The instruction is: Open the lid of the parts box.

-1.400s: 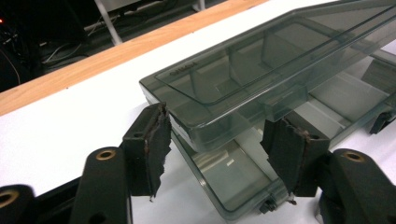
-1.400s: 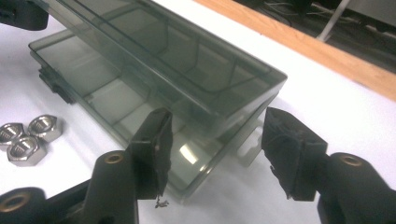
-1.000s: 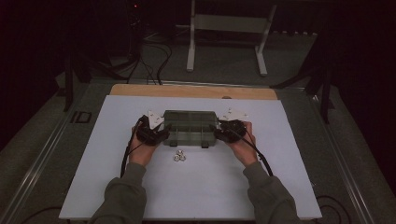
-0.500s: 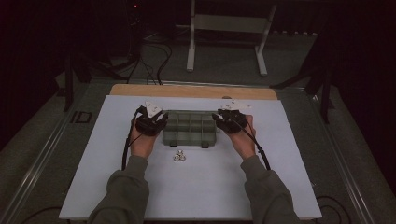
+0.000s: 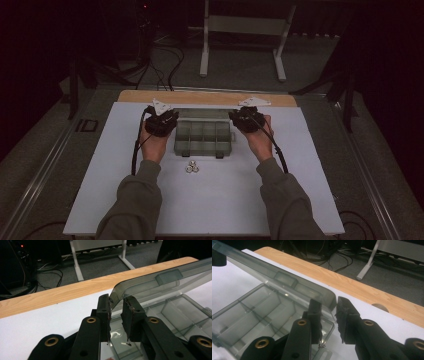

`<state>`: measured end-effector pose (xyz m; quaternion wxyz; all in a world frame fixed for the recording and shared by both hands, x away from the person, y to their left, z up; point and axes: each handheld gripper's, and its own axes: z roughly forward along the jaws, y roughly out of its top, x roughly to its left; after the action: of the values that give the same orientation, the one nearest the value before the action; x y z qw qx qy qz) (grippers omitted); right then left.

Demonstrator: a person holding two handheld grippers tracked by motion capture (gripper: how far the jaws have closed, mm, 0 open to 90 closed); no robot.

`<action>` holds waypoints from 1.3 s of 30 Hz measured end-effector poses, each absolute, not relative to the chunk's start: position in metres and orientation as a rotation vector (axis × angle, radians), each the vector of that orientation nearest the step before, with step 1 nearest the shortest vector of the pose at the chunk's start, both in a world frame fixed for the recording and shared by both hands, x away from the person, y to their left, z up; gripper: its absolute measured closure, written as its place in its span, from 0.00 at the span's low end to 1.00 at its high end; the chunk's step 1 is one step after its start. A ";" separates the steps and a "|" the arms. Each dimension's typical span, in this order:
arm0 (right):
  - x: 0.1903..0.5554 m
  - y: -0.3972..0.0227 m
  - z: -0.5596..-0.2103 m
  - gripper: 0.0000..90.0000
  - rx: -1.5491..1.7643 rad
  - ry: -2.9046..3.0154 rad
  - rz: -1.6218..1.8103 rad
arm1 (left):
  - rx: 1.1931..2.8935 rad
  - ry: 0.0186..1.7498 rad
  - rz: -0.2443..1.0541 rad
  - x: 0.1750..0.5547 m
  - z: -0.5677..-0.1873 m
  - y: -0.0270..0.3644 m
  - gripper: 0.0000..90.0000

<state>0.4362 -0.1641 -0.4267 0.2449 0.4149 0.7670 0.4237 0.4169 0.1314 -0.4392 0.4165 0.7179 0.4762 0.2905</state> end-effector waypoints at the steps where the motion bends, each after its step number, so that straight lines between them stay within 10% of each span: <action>1: 0.438 -0.164 -0.427 0.84 1.135 2.094 1.157 | 1.800 1.198 0.728 0.418 -0.439 0.131 0.85; 39: 0.488 -0.165 -0.471 0.93 1.378 2.135 1.123 | 1.871 1.431 0.677 0.466 -0.480 0.117 0.91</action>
<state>0.4883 -0.1653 -0.4707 0.1808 0.4879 0.7557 0.3976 0.4663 0.1167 -0.4798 0.3385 0.7185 0.5492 0.2600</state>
